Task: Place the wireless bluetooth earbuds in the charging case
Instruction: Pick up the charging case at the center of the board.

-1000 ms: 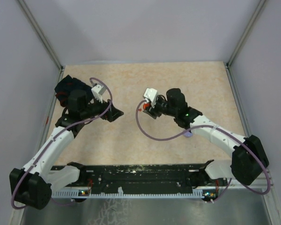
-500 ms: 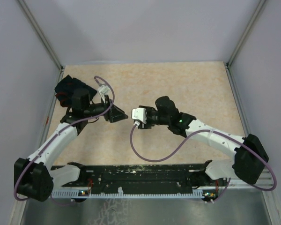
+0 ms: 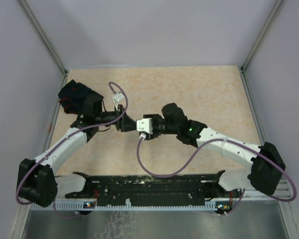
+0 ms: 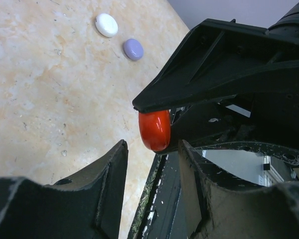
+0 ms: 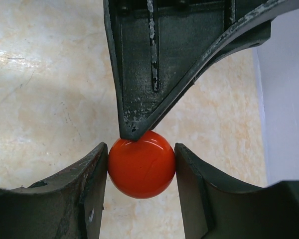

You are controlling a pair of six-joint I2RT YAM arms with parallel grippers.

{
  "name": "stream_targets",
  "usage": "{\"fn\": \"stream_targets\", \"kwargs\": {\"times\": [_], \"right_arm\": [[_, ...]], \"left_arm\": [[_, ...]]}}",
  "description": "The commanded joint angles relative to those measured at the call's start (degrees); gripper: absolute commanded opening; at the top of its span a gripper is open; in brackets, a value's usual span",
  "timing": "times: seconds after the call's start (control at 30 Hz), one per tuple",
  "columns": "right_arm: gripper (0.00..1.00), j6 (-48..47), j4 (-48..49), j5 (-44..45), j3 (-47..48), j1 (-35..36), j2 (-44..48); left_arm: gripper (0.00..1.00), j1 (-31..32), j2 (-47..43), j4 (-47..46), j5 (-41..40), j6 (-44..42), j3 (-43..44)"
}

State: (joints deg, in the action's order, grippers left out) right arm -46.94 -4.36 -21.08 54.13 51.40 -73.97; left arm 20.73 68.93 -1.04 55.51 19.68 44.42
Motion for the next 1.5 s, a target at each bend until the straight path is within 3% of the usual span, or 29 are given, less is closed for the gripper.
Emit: {"fn": "stream_targets", "kwargs": {"times": [0.0, 0.3, 0.47, 0.57, 0.67, 0.73, 0.8, 0.87, 1.0, 1.13, 1.27, 1.47], "right_arm": [[0.42, -1.09, 1.36, -0.54, 3.31, 1.18, 0.56], [0.42, -1.62, 1.28, -0.73, 3.57, 2.00, 0.61], [0.44, -2.36, 1.57, -0.21, 3.43, 2.04, 0.42], [0.48, -2.45, 1.33, 0.00, 3.31, 2.09, 0.53], [0.61, -2.83, 1.37, 1.13, 2.76, 2.04, 1.27], [0.70, -2.94, 1.43, 1.82, 2.17, 2.09, 2.32], [0.86, -2.41, 1.45, 2.10, 1.64, 2.07, 3.68], [0.90, -1.02, 1.38, 2.60, 1.17, 2.08, 5.15], [0.92, 4.91, 1.49, 3.46, 0.20, 1.64, 8.33], [0.92, 15.42, 4.03, -1.70, -2.32, -1.84, 11.40], [0.88, 28.75, 14.12, -11.46, -8.14, -7.29, 15.14], [0.81, 44.53, 33.42, -15.57, -17.23, -9.85, 16.75]], "left_arm": [[0.50, 1.21, 0.20, -0.45, 0.80, 0.14, 1.47], [0.43, 2.42, 1.26, -0.96, 1.40, 0.70, 1.78], [0.30, 2.79, 1.70, -1.12, 2.18, 0.69, 1.93], [0.13, 2.83, 1.66, -0.91, 2.28, 0.30, 1.90], [0.00, 2.79, 0.94, -0.34, 1.92, -1.10, 2.05], [0.00, 2.82, 0.13, 0.50, 0.97, -2.51, 1.94], [0.00, 2.82, -0.81, 1.36, 0.27, -4.12, 1.72], [0.00, 2.82, -1.74, 1.60, -1.04, -5.09, 1.31], [0.00, 2.80, -4.80, -0.19, -3.18, -5.89, -0.23], [0.00, 2.82, -9.41, -6.49, -5.87, -4.45, -3.82], [0.00, 2.79, -14.67, -16.49, -8.65, -1.16, -9.01], [0.00, 2.82, -18.76, -27.09, -9.00, 1.26, -13.38]]}}
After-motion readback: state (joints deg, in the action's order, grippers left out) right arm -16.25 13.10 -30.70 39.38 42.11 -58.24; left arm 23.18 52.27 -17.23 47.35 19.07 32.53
